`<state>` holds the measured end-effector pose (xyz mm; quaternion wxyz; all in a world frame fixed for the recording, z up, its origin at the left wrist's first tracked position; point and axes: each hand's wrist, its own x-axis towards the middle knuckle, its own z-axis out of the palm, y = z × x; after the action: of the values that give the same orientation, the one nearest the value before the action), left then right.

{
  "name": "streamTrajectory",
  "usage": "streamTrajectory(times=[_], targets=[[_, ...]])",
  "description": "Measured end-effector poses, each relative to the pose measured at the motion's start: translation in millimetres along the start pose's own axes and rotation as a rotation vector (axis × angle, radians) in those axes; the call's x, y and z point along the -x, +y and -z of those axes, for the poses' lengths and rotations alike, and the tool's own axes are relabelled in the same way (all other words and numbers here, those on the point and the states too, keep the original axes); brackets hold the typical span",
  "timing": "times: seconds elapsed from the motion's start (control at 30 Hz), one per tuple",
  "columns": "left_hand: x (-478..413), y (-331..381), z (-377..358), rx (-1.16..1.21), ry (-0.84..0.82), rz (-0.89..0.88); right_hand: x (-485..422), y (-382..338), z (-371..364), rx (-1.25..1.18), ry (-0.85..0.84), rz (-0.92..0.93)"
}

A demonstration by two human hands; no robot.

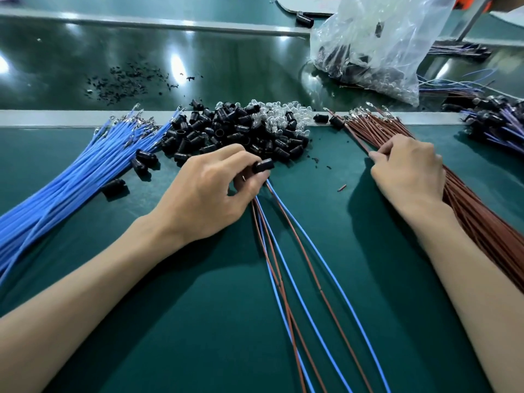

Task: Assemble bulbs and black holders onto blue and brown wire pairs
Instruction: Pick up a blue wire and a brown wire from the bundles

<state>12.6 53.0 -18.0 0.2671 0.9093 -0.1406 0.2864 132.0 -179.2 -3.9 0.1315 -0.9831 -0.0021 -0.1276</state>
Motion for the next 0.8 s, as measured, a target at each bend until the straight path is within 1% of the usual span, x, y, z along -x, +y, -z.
streamTrajectory(times=[0.13, 0.37, 0.47, 0.53, 0.63, 0.67, 0.7, 0.73, 0.77, 0.8], targets=[[1, -1, 0, -0.02, -0.003, 0.009, 1, -4, 1, 0.116, -0.074, -0.018], [1, -1, 2, -0.037, -0.008, -0.006, 3, -7, 4, 0.247, -0.135, 0.005], [1, -1, 2, -0.033, -0.007, -0.016, 5, -7, 3, 0.219, -0.112, 0.01], [1, -1, 2, -0.025, -0.005, -0.016, 7, -9, 6, 0.178, -0.035, 0.037], [1, -1, 4, 0.014, -0.003, 0.03, 9, -15, 19, 0.027, 0.195, 0.126], [-1, 1, 5, 0.08, 0.003, 0.084, 10, -18, 24, -0.059, 0.228, 0.145], [-3, 5, 7, 0.2, 0.0, 0.172, 11, -24, 29, -0.185, 0.205, 0.143], [-7, 10, 10, 0.375, -0.021, 0.277, 10, -30, 32, -0.369, 0.136, 0.116], [-11, 16, 14, 0.574, -0.077, 0.371, 11, -36, 35, -0.595, 0.025, 0.069], [-14, 21, 17, 0.754, -0.176, 0.425, 13, -42, 35, -0.828, -0.086, 0.009]])
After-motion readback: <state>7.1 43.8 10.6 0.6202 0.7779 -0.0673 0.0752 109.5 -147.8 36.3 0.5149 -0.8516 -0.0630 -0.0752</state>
